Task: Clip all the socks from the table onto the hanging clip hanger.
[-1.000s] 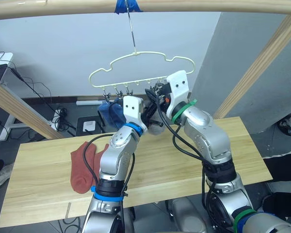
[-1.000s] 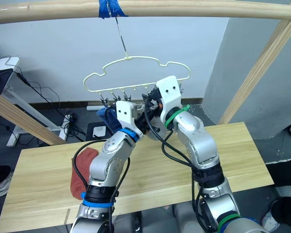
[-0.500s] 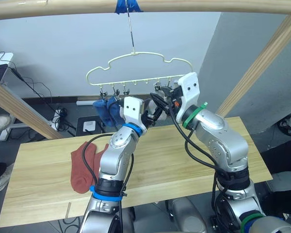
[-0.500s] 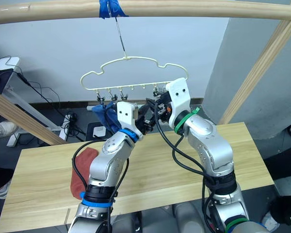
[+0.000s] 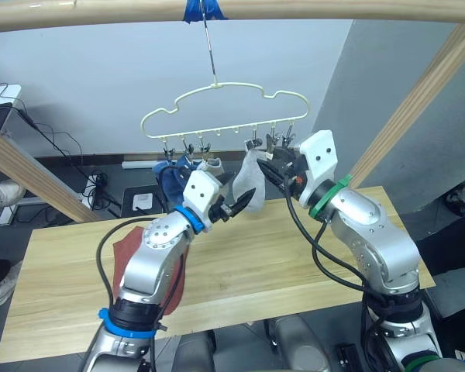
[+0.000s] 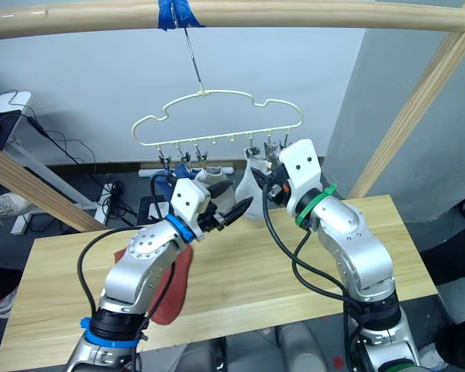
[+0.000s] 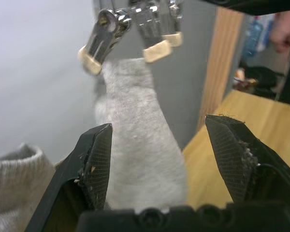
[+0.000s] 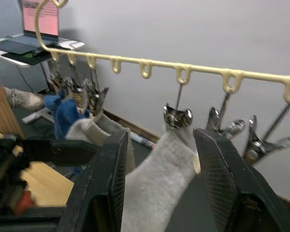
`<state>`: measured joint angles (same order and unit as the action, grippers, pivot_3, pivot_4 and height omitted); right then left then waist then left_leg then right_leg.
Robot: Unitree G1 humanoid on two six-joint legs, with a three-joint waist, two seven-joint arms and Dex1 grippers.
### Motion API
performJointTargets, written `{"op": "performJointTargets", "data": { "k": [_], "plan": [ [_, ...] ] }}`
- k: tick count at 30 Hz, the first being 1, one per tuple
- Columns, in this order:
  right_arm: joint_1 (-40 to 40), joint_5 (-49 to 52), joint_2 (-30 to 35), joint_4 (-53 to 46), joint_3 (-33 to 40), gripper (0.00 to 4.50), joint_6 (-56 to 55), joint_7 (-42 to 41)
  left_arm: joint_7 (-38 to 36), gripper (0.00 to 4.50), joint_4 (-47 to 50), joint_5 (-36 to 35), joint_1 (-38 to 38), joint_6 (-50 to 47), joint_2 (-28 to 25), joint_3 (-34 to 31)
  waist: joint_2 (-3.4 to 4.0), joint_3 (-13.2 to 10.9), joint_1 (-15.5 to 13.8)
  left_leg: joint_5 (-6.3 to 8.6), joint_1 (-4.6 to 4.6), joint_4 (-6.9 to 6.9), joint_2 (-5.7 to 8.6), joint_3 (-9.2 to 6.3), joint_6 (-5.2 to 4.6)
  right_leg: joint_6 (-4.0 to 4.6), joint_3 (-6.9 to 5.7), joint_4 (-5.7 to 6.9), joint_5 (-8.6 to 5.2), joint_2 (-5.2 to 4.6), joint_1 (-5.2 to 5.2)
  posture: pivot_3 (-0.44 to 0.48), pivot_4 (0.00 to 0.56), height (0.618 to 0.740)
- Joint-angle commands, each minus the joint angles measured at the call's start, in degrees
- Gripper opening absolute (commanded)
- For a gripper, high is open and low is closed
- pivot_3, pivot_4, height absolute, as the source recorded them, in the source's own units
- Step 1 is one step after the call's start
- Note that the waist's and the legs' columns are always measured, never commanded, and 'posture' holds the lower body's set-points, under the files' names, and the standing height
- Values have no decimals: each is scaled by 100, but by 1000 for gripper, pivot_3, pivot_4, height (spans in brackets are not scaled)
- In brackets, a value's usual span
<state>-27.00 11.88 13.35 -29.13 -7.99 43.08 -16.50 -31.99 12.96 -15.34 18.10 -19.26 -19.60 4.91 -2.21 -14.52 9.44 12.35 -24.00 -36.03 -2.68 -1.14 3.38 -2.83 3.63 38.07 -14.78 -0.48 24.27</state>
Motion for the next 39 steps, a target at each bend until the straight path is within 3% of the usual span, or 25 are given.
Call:
{"op": "performJointTargets", "data": {
  "k": [1,9,39],
  "plan": [
    [48,-161,-56,-173,107,2234,-181,235,-385,3363,367,-297,50,36,-269,-239,0,0,1,0,0,0,0,0,0,0,0,0,0,0,0,-211,230,740],
    [-185,-254,-228,273,152,2234,-219,428,-802,3363,338,-649,248,20,-626,-513,0,0,-8,0,0,-1,0,0,0,0,-1,0,0,-1,0,-195,226,740],
    [-1103,-329,-693,1749,151,2234,-519,557,-1000,3363,-18,-462,348,343,-574,-404,1,1,-13,0,-1,-2,-1,0,0,27,-1,4,17,-1,0,-187,214,740]
  ]
}}
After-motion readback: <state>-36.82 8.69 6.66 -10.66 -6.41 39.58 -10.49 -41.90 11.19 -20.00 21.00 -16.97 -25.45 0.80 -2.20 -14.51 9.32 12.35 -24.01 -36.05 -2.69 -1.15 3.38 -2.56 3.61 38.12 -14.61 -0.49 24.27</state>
